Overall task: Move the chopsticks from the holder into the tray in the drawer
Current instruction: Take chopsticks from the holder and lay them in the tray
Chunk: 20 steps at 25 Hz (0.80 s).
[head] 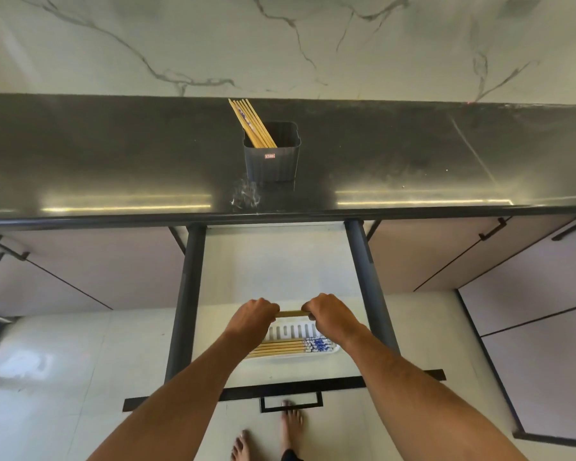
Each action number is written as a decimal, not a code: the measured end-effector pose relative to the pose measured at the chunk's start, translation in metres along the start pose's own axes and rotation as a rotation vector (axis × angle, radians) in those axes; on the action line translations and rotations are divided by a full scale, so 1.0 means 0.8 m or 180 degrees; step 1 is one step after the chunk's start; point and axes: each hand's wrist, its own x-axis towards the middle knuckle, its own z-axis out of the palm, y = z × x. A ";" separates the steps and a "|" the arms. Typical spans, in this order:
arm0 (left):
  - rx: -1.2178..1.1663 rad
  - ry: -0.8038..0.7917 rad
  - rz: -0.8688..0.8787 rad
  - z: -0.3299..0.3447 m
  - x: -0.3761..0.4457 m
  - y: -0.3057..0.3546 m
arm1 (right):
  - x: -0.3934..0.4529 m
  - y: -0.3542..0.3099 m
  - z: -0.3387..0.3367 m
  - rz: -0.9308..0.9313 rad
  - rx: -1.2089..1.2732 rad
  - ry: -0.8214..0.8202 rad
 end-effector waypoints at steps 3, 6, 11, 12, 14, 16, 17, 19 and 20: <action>0.0012 -0.0098 -0.0034 0.033 -0.019 0.004 | -0.004 0.005 0.044 0.0063 -0.0088 -0.0080; -0.0133 -0.0095 -0.0081 0.058 -0.024 0.008 | 0.000 0.011 0.072 0.0042 -0.0164 -0.0114; -0.0142 0.0030 -0.0048 0.086 -0.016 0.008 | 0.014 0.022 0.104 0.0090 -0.0220 -0.0178; -0.0155 0.0033 -0.0077 0.088 -0.013 0.008 | 0.016 0.023 0.110 0.0080 -0.0215 -0.0171; -0.0218 0.0035 -0.0188 0.093 -0.006 0.005 | 0.020 0.023 0.119 0.0031 -0.0165 -0.0156; -0.0256 0.0011 -0.0295 0.097 -0.001 0.002 | 0.024 0.023 0.125 -0.0006 -0.0169 -0.0140; -0.0248 -0.0012 -0.0357 0.099 0.000 0.000 | 0.026 0.022 0.126 -0.0015 -0.0195 -0.0159; -0.0259 -0.0082 -0.0428 0.107 0.003 -0.003 | 0.029 0.024 0.129 -0.0044 -0.0240 -0.0177; -0.0250 -0.0121 -0.0439 0.111 0.004 -0.005 | 0.030 0.027 0.130 -0.0064 -0.0260 -0.0193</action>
